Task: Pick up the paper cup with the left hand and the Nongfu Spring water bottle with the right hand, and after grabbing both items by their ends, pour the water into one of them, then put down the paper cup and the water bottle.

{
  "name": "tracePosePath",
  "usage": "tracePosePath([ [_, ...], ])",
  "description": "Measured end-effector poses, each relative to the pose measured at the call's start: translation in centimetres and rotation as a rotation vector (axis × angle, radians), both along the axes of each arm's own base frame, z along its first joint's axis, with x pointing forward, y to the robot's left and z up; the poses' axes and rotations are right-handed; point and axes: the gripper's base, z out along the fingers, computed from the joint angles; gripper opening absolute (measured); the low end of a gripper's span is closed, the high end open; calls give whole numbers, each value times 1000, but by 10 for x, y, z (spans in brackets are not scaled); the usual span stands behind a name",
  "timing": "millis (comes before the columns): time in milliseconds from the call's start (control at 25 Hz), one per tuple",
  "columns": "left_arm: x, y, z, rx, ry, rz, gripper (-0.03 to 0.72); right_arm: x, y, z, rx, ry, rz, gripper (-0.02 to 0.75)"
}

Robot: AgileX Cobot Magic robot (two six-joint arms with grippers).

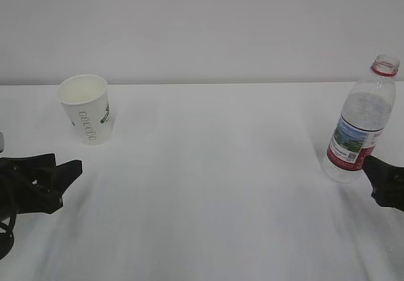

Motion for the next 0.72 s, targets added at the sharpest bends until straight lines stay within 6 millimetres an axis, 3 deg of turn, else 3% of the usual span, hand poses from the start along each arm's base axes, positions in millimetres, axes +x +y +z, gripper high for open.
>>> tracePosePath([
  [240,0,0,0,0,0,-4,434,5,1,-1,-7,-3,14,664],
  [720,0,0,0,1,0,-6,434,29,6,-15,-12,16,80,674],
])
